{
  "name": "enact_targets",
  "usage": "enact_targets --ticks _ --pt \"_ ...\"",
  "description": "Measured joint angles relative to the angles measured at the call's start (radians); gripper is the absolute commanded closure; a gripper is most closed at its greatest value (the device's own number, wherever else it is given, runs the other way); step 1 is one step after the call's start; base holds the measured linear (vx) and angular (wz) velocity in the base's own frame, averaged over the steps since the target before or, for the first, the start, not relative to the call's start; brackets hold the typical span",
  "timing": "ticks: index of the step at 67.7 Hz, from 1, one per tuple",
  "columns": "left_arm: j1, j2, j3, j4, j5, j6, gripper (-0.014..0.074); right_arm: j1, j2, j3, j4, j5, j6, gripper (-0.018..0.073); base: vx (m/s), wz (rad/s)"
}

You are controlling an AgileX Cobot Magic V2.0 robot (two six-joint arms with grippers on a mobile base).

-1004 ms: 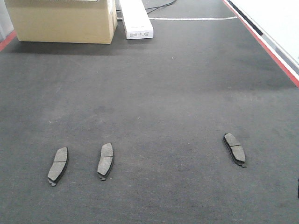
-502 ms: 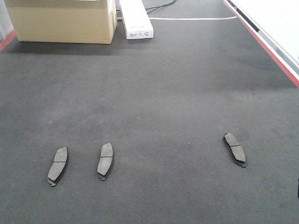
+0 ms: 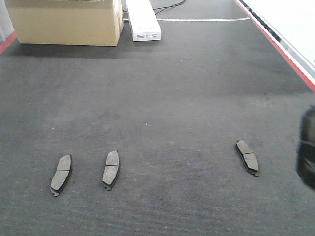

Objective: Move and align brake pads A on conveyor
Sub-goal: 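Lower the right gripper's pad onto the belt beside the other pad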

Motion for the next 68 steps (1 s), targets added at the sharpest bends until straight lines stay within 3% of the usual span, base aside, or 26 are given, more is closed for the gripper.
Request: enact_targets --ticks 9,26,58,68 --pt "0.000 0.000 0.000 0.000 0.000 0.000 0.0199 0.019 0.208 -0.092 0.033 0.002 -0.014 0.0551 0.00 0.00" --pt "0.000 0.000 0.000 0.000 0.000 0.000 0.0199 0.164 0.628 -0.272 0.047 0.013 -0.002 0.0510 0.00 0.00" --pt "0.000 0.000 0.000 0.000 0.000 0.000 0.0199 0.169 1.169 -0.590 0.047 0.156 0.050 0.0396 0.00 0.00" --pt "0.000 0.000 0.000 0.000 0.000 0.000 0.0199 0.169 1.259 -0.660 0.047 0.212 0.050 0.0254 0.00 0.00"
